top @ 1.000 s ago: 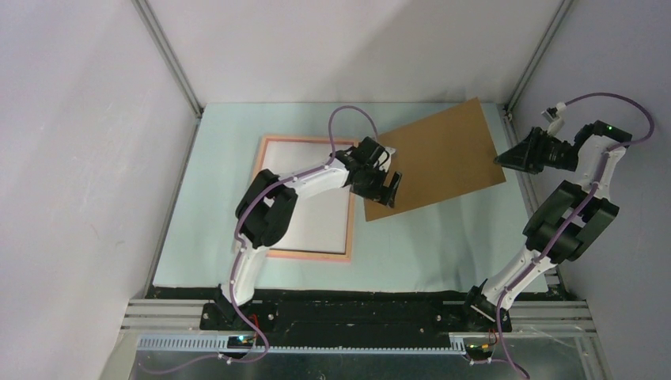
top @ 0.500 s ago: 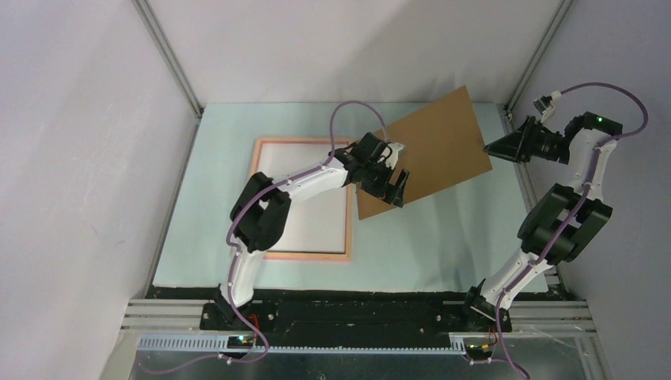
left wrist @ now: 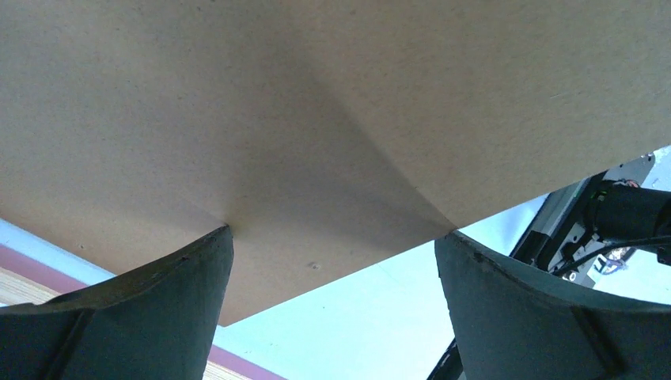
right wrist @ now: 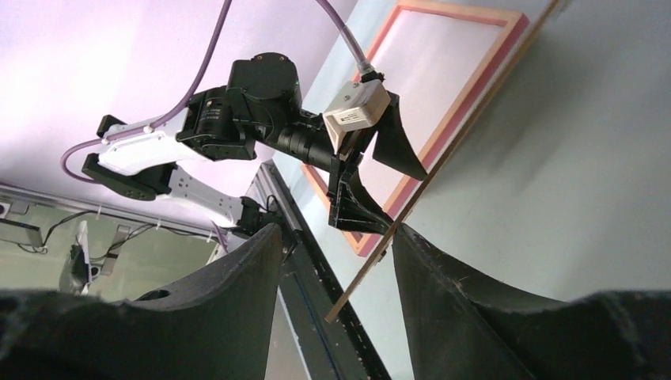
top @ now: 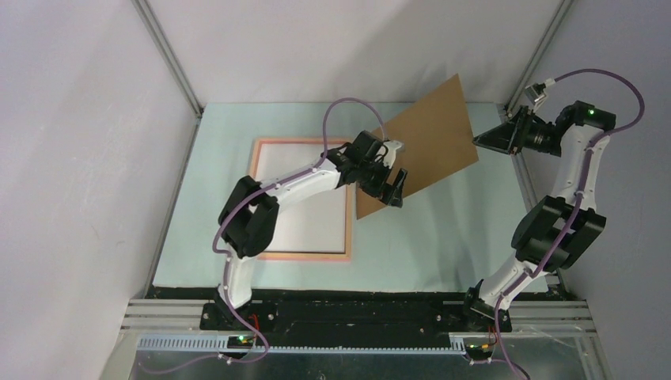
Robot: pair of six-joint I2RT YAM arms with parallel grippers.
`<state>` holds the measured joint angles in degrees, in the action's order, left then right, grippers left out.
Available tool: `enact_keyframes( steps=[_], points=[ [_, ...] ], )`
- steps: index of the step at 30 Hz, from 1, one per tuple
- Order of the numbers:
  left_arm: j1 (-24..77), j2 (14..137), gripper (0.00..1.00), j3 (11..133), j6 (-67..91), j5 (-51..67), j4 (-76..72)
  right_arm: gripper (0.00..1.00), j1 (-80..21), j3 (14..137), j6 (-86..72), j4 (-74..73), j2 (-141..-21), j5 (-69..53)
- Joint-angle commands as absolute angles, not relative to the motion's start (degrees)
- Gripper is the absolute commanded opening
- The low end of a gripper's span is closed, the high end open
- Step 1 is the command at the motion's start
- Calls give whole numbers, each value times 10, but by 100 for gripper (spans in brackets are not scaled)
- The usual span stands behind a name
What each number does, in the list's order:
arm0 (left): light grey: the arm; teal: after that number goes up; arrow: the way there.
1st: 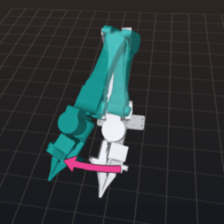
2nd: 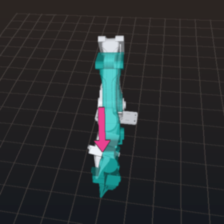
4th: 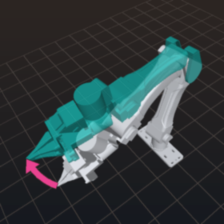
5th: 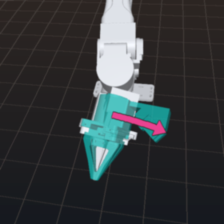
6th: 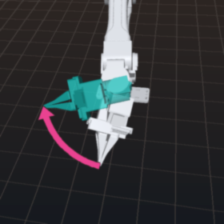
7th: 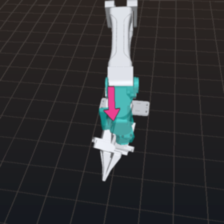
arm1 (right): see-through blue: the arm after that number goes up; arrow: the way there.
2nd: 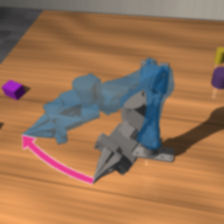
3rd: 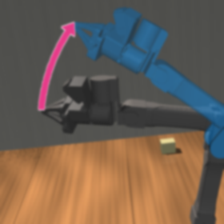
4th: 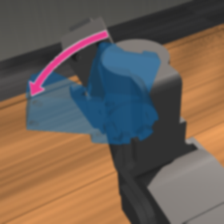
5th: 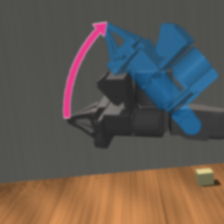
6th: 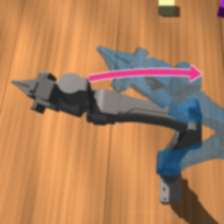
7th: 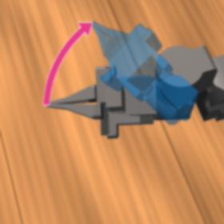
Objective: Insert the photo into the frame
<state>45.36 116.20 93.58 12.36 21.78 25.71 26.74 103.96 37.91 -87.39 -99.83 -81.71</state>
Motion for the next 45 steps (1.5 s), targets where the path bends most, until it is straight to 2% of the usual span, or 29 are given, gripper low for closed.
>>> enact_keyframes(
  steps=[1, 13, 19, 24, 27, 36, 45],
  points=[
    [466, 1097, 100, 924, 102, 230, 222, 58, 243, 1070, 357, -918, -966, -854],
    [461, 1036, 100, 908, 86, 224, 222, 57, 188, 1107, 284, -879, -956, -856],
    [461, 1026, 100, 910, 92, 199, 222, 57, 162, 1068, 187, -771, -932, -842],
    [462, 1005, 100, 914, 104, 163, 222, 58, 146, 1027, 58, -620, -892, -825],
    [468, 989, 100, 920, 103, 118, 228, 58, 137, 1004, -7, -530, -873, -813],
    [520, 976, 100, 949, 57, -51, 259, 58, 99, 973, -104, -442, -855, -759],
    [563, 983, 100, 965, 20, -133, 264, 58, 72, 969, -176, -377, -842, -731]
  ],
)
